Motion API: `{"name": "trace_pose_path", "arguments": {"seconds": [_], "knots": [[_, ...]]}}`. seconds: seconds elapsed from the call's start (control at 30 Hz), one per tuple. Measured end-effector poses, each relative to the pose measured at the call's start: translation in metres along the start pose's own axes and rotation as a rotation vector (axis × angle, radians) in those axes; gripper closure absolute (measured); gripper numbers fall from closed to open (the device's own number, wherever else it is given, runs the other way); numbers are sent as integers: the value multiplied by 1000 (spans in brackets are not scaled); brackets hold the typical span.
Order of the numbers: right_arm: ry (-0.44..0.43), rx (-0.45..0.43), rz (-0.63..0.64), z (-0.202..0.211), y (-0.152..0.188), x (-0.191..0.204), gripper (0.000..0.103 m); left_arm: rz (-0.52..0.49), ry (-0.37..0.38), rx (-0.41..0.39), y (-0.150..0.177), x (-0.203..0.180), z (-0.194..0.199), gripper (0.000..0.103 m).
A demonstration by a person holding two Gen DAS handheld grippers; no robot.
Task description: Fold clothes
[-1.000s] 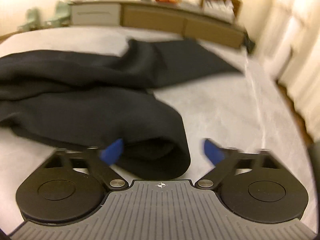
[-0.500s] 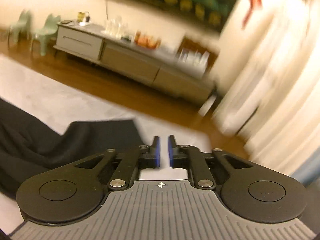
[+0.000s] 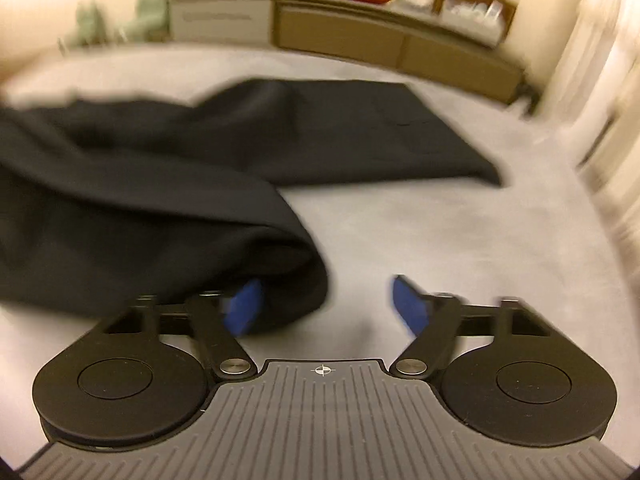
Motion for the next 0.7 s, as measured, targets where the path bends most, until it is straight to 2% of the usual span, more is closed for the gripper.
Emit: {"name": "trace_pose_path", "arguments": {"seconds": [0.03, 0.07, 0.13, 0.2, 0.3, 0.43, 0.53, 0.57, 0.7], "knots": [[-88, 0, -54, -2, -7, 2, 81, 13, -4, 2, 0, 4, -3, 100], [-129, 7, -83, -5, -11, 6, 86, 28, -9, 3, -1, 8, -4, 100], [-122, 16, -71, -1, -21, 15, 102, 58, -19, 2, -1, 14, -6, 100], [-99, 6, -48, 12, -35, 25, 103, 92, -29, 0, -3, 16, -5, 99], [-54, -154, 10, 81, -87, 37, 103, 145, -14, -15, -5, 23, 3, 99], [311, -253, 396, 177, -136, 83, 103, 136, 17, -37, -9, 16, 13, 98], [657, -177, 617, 170, -139, 91, 99, 75, 27, -15, -3, 1, 10, 98], [650, -81, 618, 150, -128, 86, 96, 54, 28, -6, 0, -3, 10, 98], [557, 184, 504, 87, -50, 51, 93, -15, 54, 21, 20, -5, 16, 97]]}}
Point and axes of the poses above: each gripper's, at about its wrist camera, not at the fingertips, and z roughly against the way its jaws point, x to its left, y to its underside, the point moved 6 cm from there along -z, roughly the way its jaws point, and after that the axes turned 7 degrees about -y, right-handed, at the moved point
